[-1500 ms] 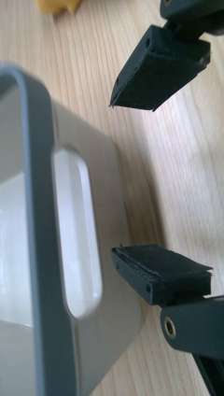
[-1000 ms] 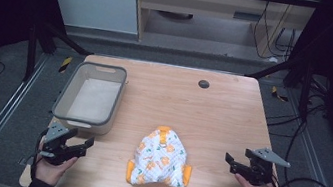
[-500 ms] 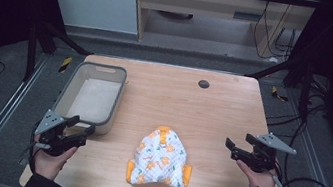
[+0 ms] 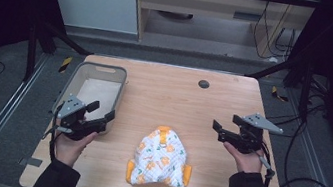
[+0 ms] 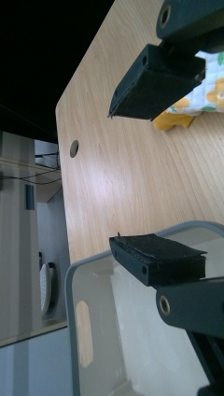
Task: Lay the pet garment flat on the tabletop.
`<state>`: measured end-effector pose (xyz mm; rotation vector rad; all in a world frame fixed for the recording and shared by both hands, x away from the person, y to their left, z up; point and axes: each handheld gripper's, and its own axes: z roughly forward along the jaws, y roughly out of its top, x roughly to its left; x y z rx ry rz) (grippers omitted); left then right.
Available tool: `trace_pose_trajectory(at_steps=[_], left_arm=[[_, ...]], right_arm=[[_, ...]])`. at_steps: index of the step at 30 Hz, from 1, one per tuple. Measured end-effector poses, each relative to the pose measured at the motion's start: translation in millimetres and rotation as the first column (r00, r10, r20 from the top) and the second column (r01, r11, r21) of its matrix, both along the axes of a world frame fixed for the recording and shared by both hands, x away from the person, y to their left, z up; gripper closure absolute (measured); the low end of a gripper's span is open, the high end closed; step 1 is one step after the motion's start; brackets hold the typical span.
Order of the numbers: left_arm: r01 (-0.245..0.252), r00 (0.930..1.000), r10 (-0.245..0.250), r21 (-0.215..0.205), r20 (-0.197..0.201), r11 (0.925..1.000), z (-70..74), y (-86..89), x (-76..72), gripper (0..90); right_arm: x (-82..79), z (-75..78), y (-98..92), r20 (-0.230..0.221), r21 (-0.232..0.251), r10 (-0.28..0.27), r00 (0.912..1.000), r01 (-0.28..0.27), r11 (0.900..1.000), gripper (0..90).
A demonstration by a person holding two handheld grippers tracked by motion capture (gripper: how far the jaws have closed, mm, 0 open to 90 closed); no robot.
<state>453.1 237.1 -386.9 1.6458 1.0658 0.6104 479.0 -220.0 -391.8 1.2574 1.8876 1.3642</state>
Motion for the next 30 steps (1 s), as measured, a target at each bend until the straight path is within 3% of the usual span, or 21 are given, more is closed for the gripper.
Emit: trace_pose_trajectory(at_steps=[3, 7, 11, 17, 24, 30], left_arm=[[0.007, 1.0, -0.007, 0.013, -0.004, 0.9999, -5.3, -9.4, 3.9, 30.5], [0.034, 0.9992, -0.033, 0.06, -0.022, 0.9976, -15.6, -18.7, 7.0, 30.4], [0.063, 0.9959, -0.057, 0.086, -0.071, 0.9943, -29.4, -27.2, 11.1, 30.8], [0.109, 0.9895, -0.098, 0.104, -0.106, 0.9886, -38.6, -36.9, 12.4, 32.2], [0.15, 0.98, -0.128, 0.145, -0.152, 0.9779, -51.2, -47.7, 14.4, 33.6], [0.2, 0.9691, -0.167, 0.179, -0.181, 0.9634, -56.9, -58.1, 13.2, 35.8]], right_arm=[[1.8, -3.4, 8.4, -0.009, -0.007, 0.026, 0.9996, -0.026, 1.0, 21.3], [2.2, -8.6, 15.7, -0.024, -0.032, 0.052, 0.9983, -0.053, 0.998, 22.3], [2.5, -12.9, 21.7, -0.035, -0.046, 0.073, 0.9967, -0.075, 0.996, 24.3], [3.7, -26.5, 33.0, -0.087, -0.068, 0.112, 0.9899, -0.118, 0.991, 27.0], [3.2, -36.8, 45.6, -0.122, -0.089, 0.151, 0.9809, -0.163, 0.983, 30.3], [2.5, -46.9, 59.2, -0.161, -0.109, 0.204, 0.9657, -0.223, 0.969, 33.6]])
